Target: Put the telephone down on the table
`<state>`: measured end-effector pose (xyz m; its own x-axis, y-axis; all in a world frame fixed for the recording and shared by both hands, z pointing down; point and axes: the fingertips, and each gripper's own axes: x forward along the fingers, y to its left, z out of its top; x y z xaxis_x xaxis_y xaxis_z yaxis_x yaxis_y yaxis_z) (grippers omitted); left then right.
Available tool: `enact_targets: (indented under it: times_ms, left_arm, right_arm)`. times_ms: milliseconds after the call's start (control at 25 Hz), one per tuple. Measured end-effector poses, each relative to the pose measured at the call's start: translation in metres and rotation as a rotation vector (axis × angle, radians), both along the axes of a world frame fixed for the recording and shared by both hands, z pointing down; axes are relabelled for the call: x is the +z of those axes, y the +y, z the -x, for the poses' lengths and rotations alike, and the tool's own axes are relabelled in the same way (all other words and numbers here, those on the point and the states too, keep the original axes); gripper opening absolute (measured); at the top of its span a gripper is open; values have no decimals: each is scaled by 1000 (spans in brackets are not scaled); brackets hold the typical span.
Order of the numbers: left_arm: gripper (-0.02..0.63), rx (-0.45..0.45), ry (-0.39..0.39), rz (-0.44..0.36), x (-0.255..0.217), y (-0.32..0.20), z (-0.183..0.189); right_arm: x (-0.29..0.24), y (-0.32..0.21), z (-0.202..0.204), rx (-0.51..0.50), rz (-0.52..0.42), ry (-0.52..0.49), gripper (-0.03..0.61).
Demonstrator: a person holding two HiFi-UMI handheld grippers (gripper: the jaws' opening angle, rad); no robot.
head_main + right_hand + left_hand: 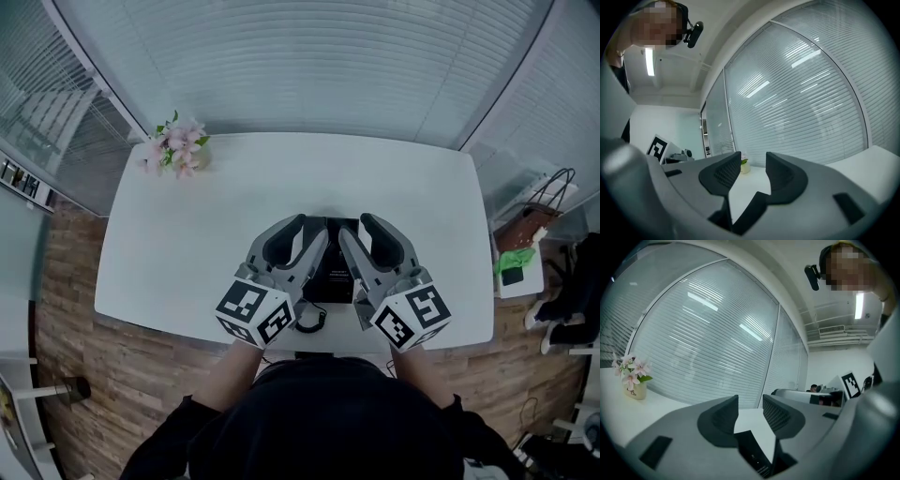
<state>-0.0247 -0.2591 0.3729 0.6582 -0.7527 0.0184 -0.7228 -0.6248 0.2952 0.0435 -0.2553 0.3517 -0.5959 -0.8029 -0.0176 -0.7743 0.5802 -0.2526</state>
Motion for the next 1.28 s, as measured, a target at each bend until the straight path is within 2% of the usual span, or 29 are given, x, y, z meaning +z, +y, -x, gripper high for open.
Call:
enact_targets:
  times_ms: [240, 360, 760, 920, 1280]
  left_arm:
    - [152, 3, -7, -47, -15, 0, -3]
    - [139, 4, -6, -58, -20, 0, -3]
    - [66, 26, 10, -93, -37, 5, -7]
    - [20, 36, 6, -88, -41, 5, -10]
    - [14, 55, -7, -110, -50, 10, -19]
  right_arm:
    - [-13, 0, 0, 10, -39, 6, 147]
    - [-18, 0, 0, 17, -65, 20, 120]
    - [-38, 1, 0, 30, -125, 28, 54]
    - [-42, 1, -1, 43, -140, 42, 7]
    - [-49, 6, -1, 31, -172, 54, 5]
